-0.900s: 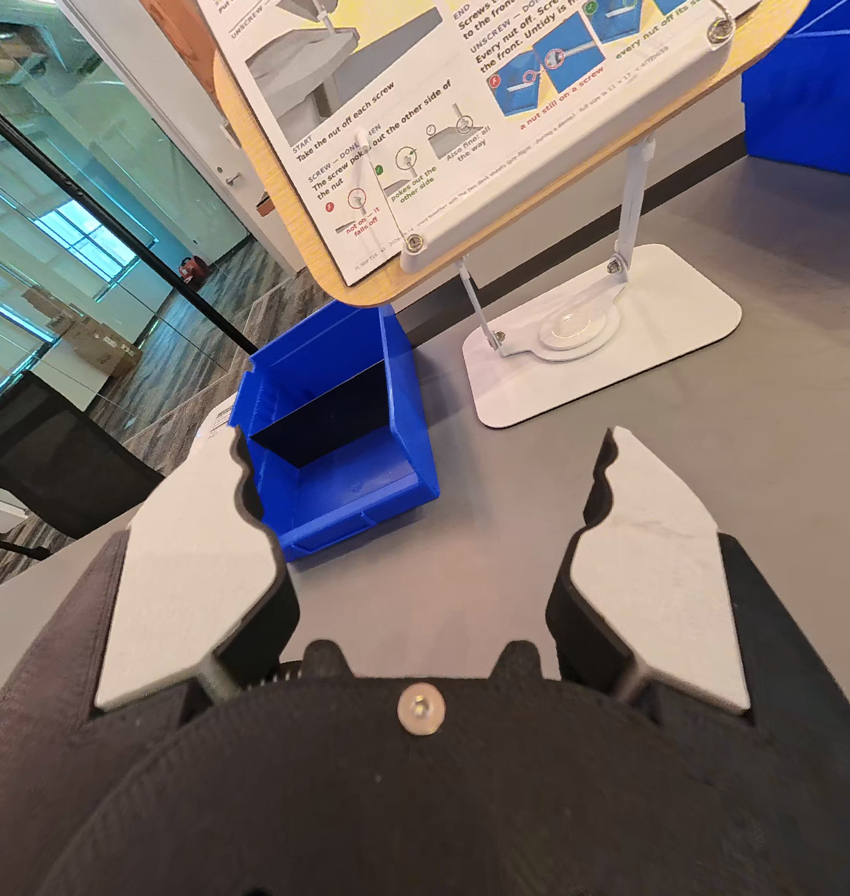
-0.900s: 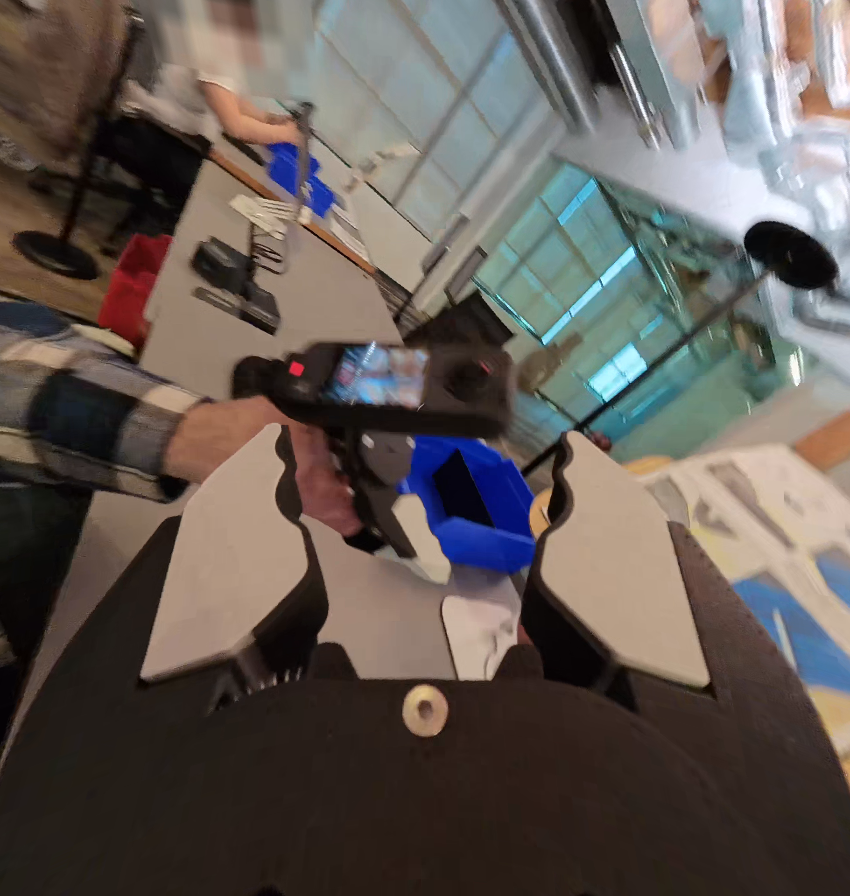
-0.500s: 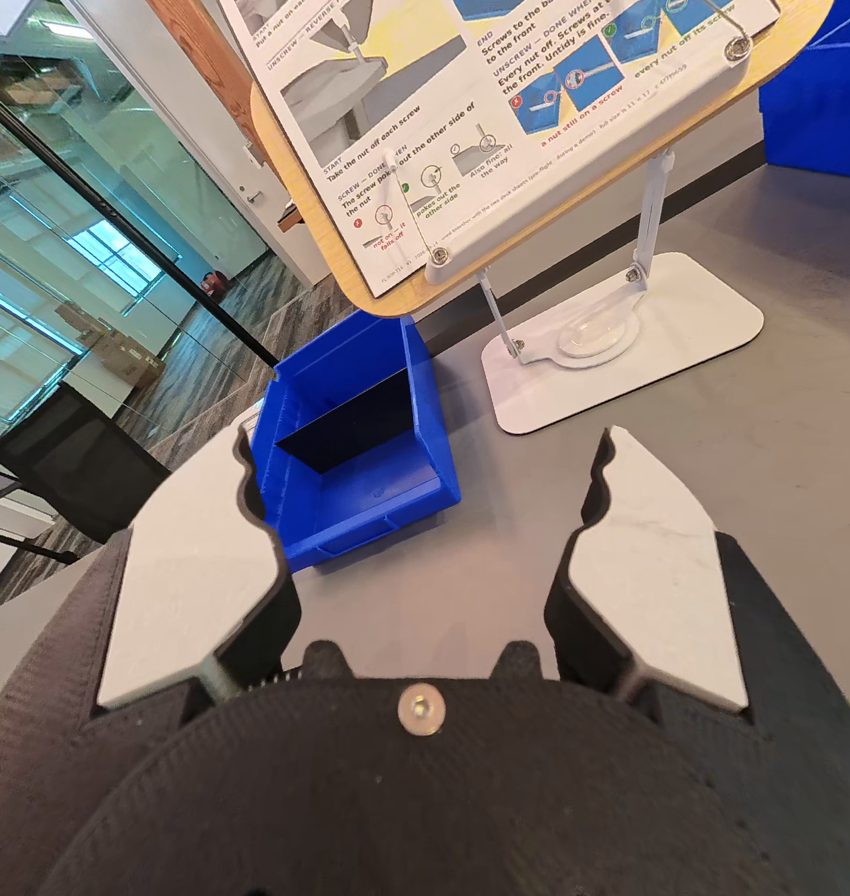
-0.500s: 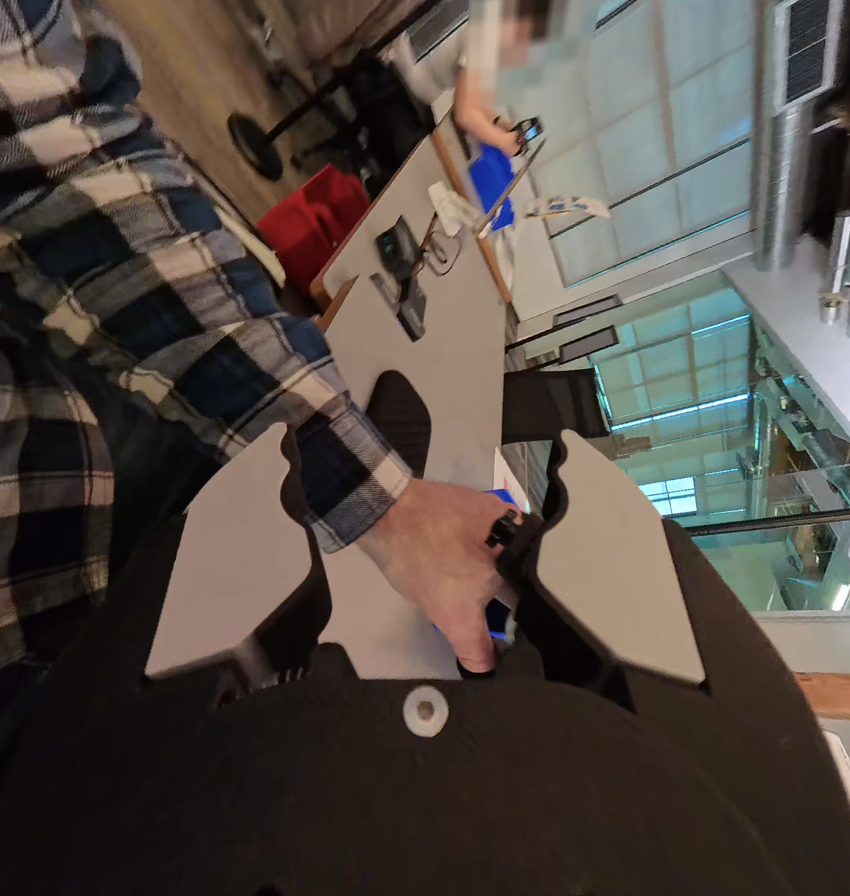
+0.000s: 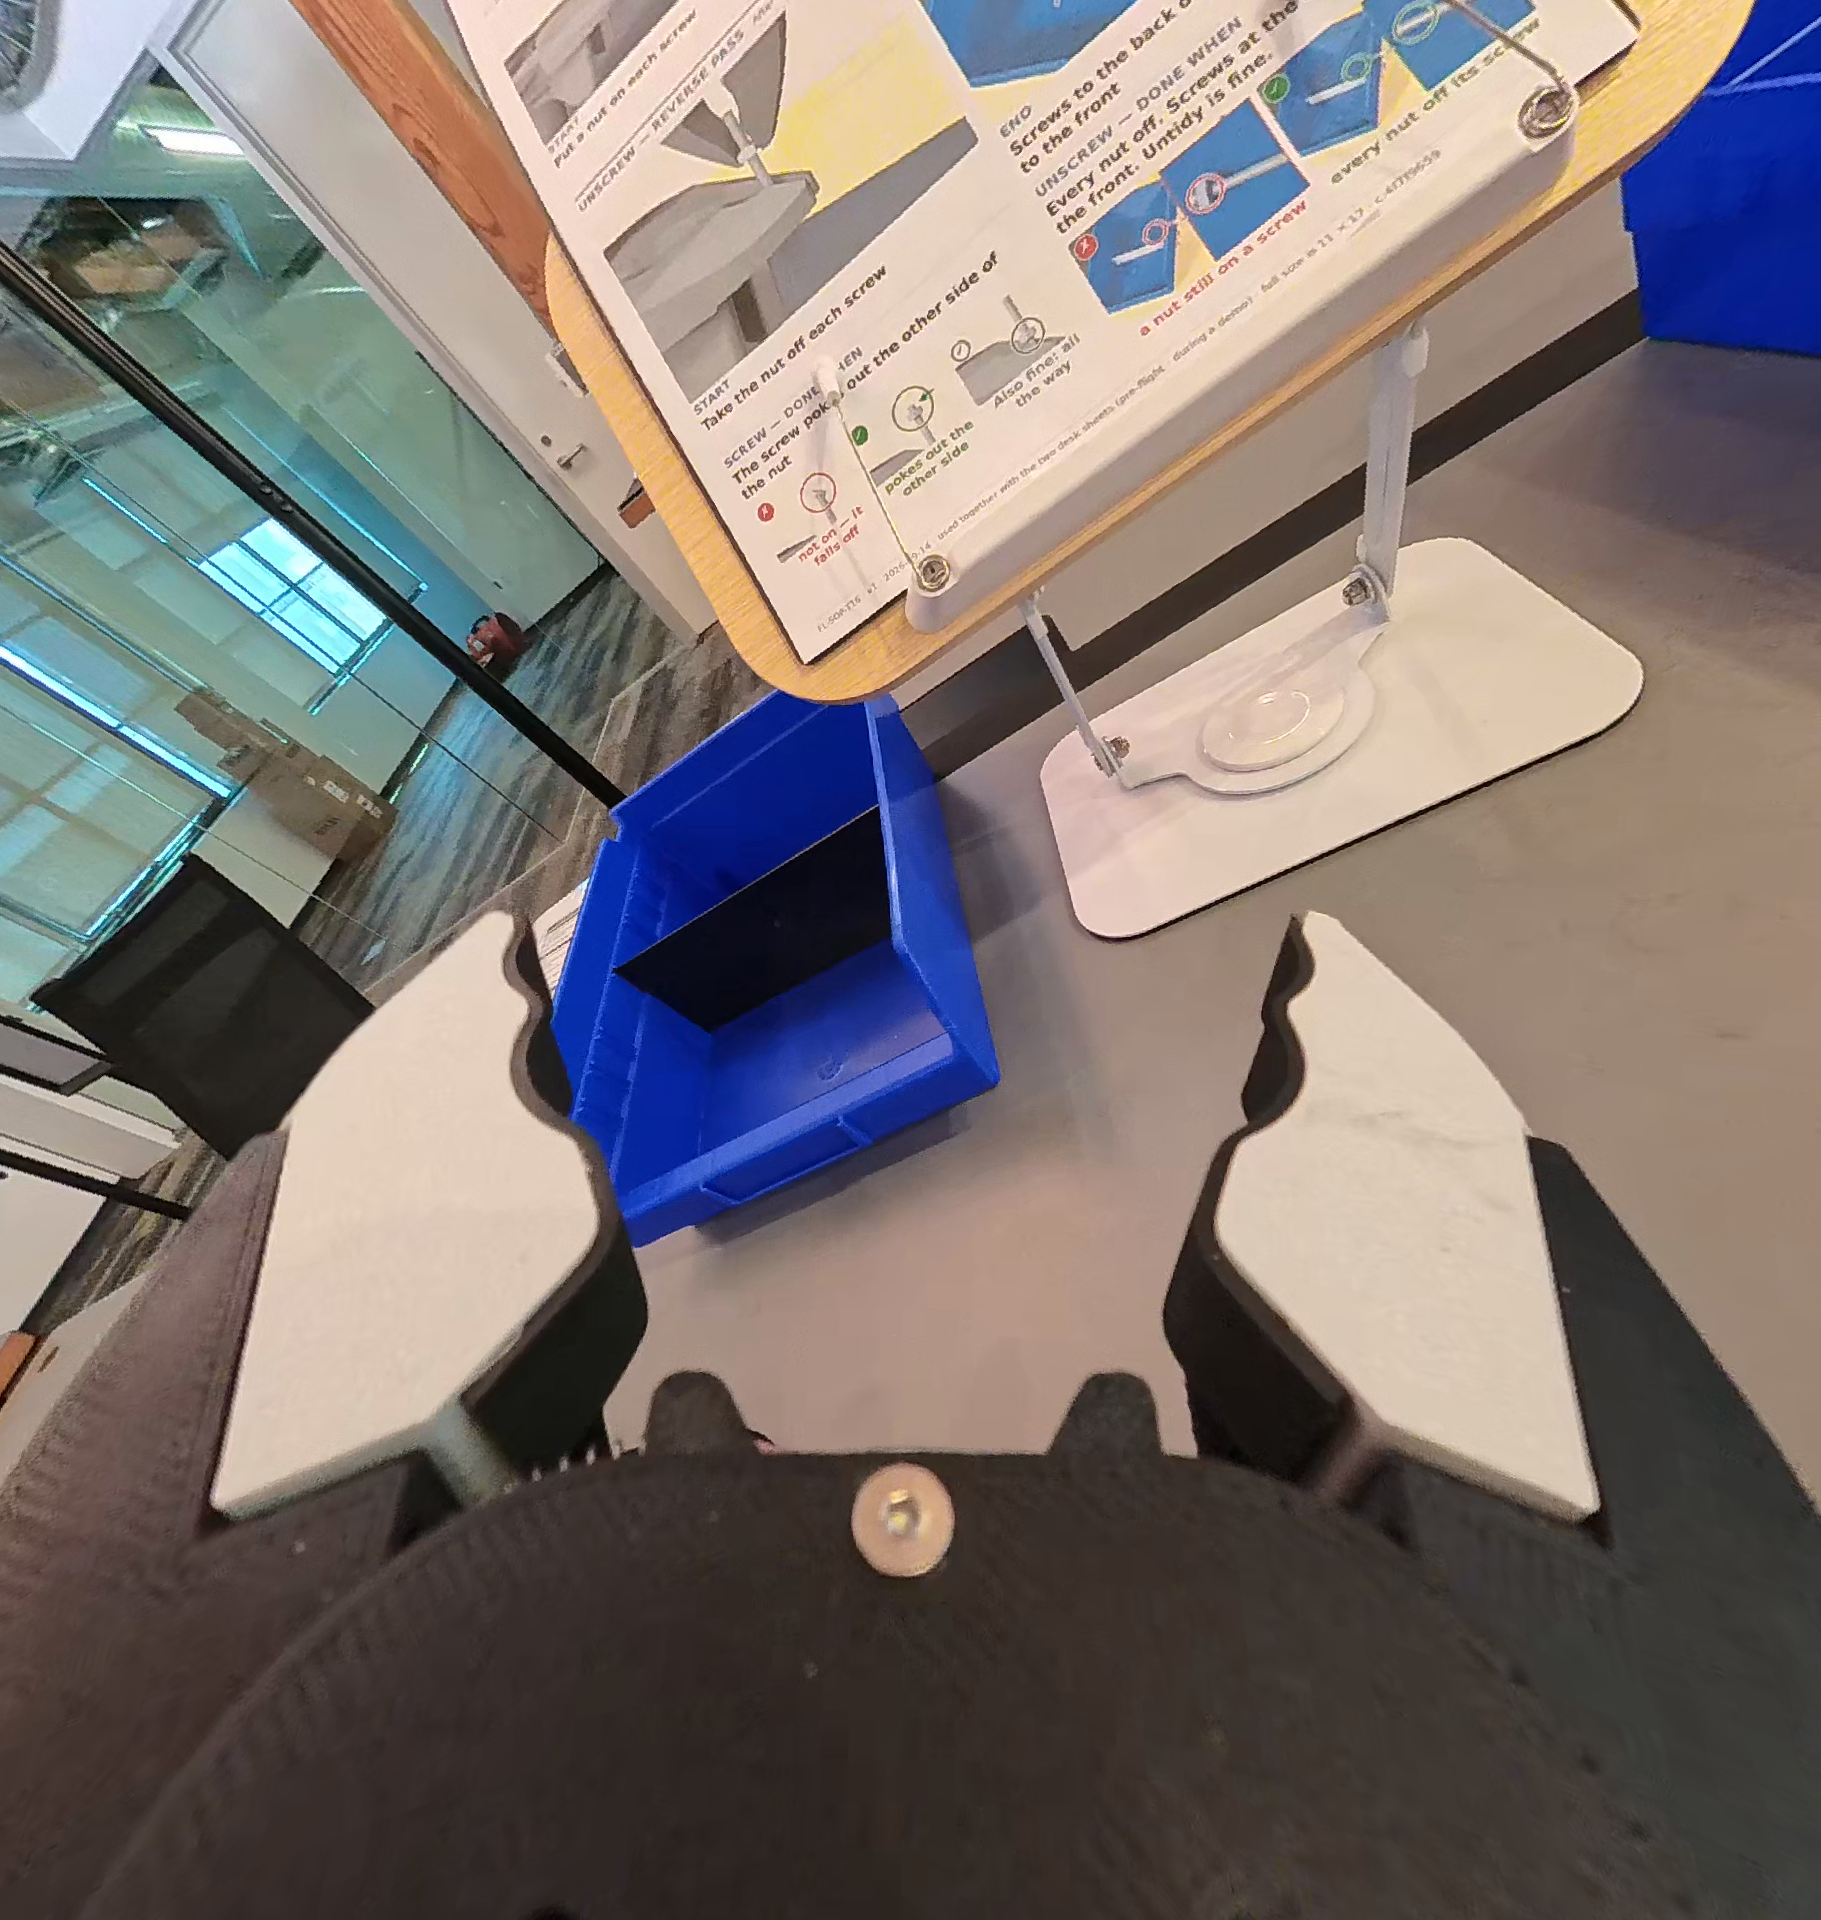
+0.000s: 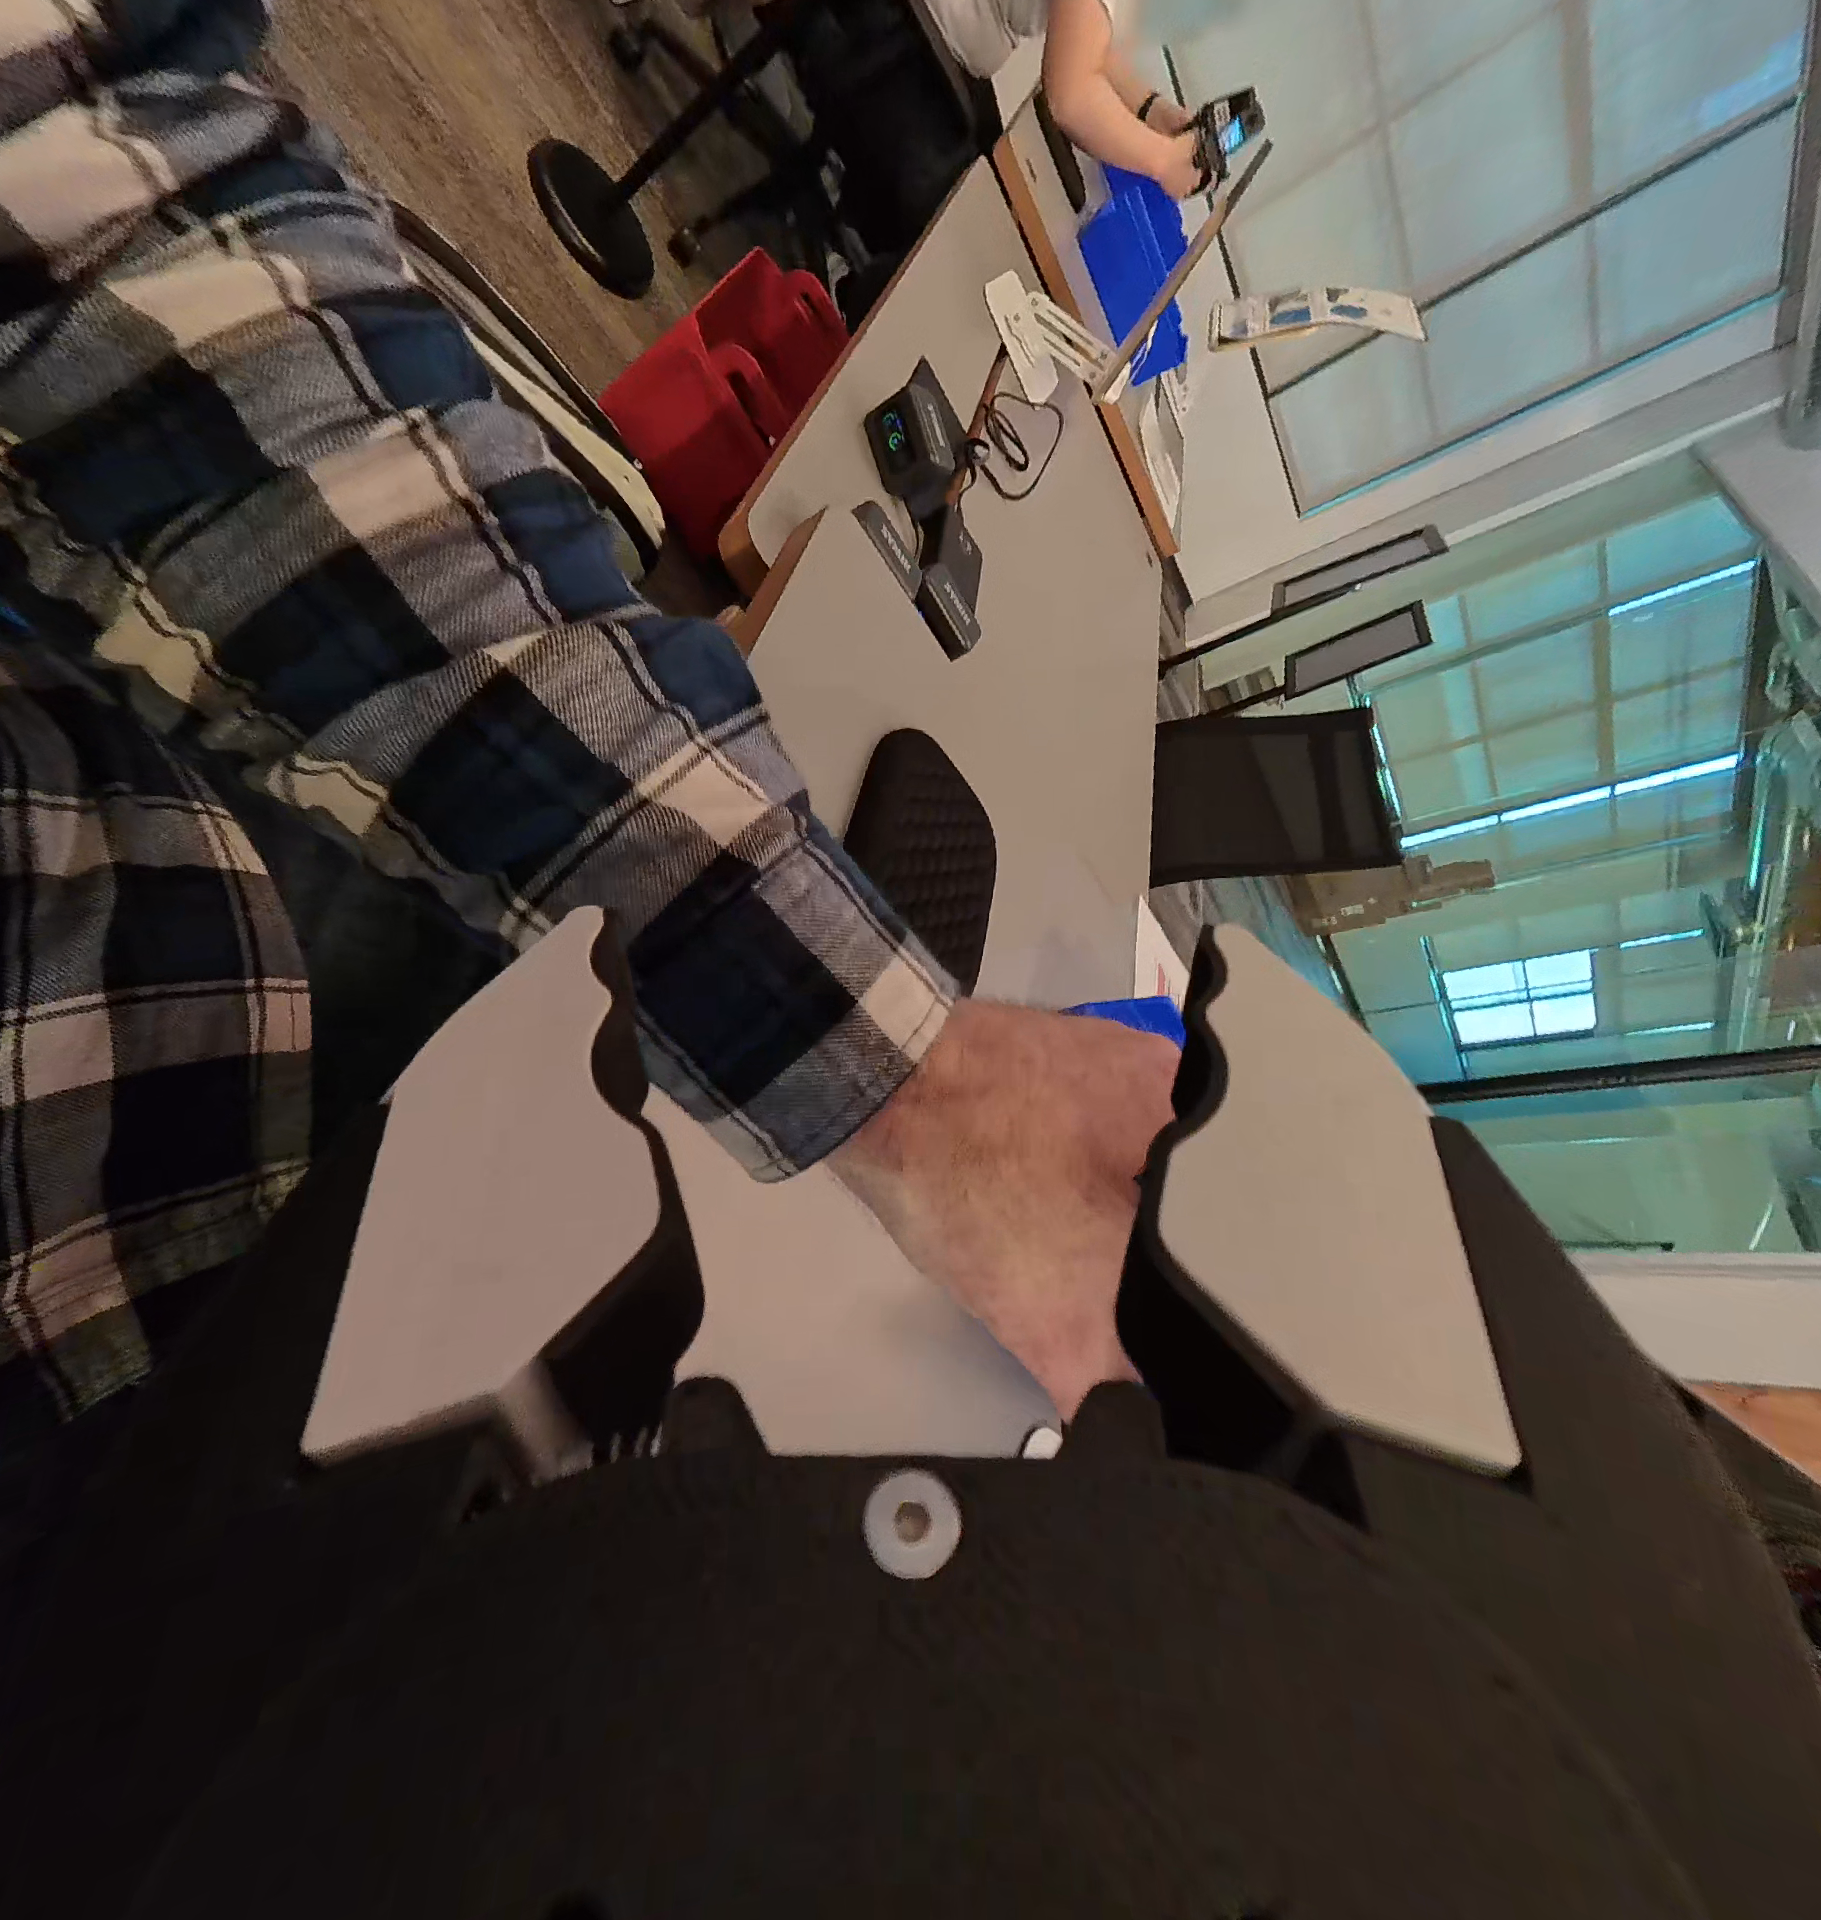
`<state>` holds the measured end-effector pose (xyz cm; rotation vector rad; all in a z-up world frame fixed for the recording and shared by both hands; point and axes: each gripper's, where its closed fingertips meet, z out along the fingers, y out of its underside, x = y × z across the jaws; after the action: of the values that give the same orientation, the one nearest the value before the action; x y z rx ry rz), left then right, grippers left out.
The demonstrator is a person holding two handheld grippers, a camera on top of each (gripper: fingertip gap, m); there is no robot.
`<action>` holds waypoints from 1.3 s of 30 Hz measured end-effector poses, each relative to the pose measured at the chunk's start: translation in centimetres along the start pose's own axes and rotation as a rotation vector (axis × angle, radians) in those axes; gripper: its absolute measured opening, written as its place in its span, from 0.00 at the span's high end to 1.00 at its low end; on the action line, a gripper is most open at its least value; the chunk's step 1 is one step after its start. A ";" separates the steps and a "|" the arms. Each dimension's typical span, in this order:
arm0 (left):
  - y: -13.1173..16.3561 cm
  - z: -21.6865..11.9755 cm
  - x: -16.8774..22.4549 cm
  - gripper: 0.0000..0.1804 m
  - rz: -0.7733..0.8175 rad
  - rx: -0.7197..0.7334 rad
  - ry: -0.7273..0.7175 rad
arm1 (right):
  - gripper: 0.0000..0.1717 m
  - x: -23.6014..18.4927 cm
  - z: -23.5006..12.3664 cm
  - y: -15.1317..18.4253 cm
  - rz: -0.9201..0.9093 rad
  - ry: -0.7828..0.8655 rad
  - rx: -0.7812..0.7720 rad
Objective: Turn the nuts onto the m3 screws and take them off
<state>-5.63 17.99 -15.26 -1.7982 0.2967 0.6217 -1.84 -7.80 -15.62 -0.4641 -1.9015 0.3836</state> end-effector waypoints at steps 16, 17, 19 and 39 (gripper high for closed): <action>0.0 -0.1 -0.1 0.30 -0.010 0.001 0.005 | 0.44 1.2 -2.1 0.1 -0.006 0.015 -0.034; -0.1 -0.1 -0.1 0.30 -0.011 0.004 0.006 | 0.45 1.2 -2.2 0.1 -0.007 0.014 -0.035; -0.1 -0.1 -0.1 0.30 -0.010 0.001 0.007 | 0.45 0.8 -2.1 -0.1 -0.011 -0.007 -0.033; -0.3 -0.3 0.2 0.30 -0.011 0.009 0.017 | 0.46 0.6 -2.4 -0.6 0.003 -0.030 -0.054</action>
<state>-5.24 17.84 -15.03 -1.7959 0.3004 0.5965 0.08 -7.86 -14.00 -0.4998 -1.9439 0.3432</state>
